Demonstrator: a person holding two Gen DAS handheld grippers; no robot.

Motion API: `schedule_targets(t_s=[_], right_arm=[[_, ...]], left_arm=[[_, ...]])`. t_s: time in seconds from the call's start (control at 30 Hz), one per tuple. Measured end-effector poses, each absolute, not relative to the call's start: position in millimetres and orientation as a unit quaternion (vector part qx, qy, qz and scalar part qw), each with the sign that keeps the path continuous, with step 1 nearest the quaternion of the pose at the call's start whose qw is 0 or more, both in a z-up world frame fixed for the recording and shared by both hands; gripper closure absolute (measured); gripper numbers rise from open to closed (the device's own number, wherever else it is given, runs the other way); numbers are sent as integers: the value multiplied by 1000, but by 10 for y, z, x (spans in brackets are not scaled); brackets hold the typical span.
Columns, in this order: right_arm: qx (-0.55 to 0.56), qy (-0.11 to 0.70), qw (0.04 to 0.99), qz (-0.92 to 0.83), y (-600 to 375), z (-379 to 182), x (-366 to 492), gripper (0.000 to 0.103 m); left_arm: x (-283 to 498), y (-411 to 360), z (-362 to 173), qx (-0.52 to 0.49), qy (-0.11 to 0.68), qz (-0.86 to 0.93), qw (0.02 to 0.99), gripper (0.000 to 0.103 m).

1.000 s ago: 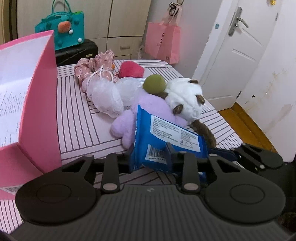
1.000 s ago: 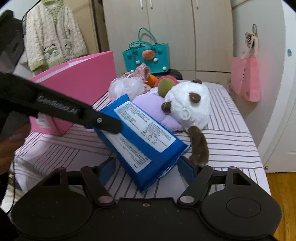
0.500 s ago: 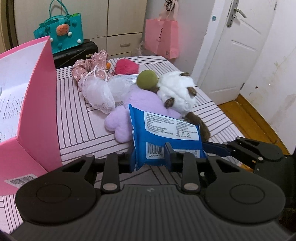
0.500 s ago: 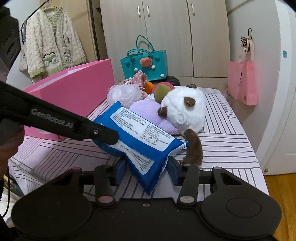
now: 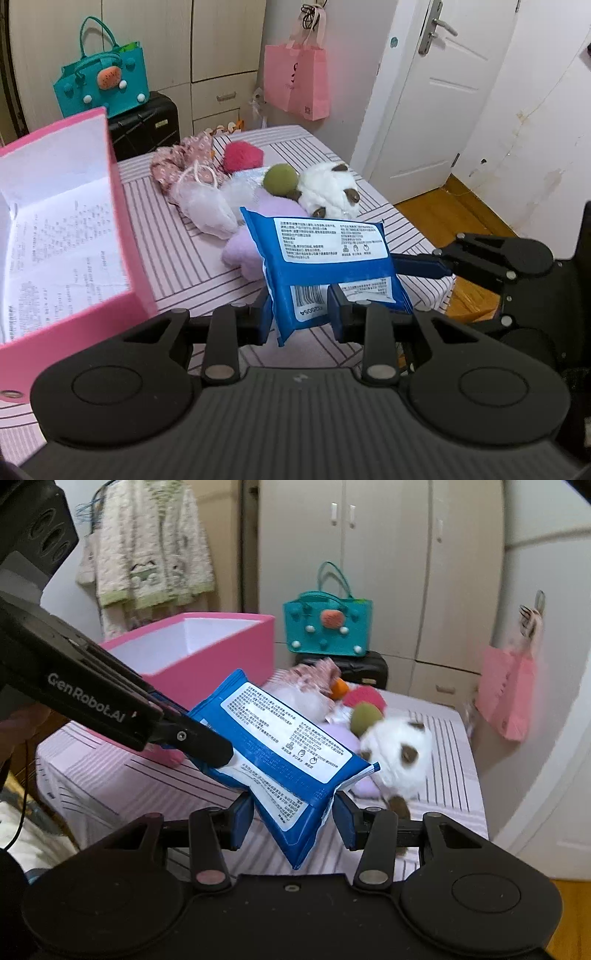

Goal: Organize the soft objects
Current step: 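Lift the blue wipe packet with the right gripper over the pink box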

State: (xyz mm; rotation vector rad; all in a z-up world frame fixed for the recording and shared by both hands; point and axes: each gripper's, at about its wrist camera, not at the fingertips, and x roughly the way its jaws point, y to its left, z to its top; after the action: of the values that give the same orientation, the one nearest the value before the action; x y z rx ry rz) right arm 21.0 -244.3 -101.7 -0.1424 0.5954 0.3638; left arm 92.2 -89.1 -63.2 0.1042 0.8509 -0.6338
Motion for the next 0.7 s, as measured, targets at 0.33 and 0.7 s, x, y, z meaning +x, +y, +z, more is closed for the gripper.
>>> schedule_targets(t_s=[0.33,0.7], right_arm=[[-141,251,930,228,-2022,-541,297,50],[-167,223,913,298,-1409,-72,848,50]], left_arm=[[813,-381,-215,34,379,-293,877,73],[975,316,229,-7,336,-230,913,73]])
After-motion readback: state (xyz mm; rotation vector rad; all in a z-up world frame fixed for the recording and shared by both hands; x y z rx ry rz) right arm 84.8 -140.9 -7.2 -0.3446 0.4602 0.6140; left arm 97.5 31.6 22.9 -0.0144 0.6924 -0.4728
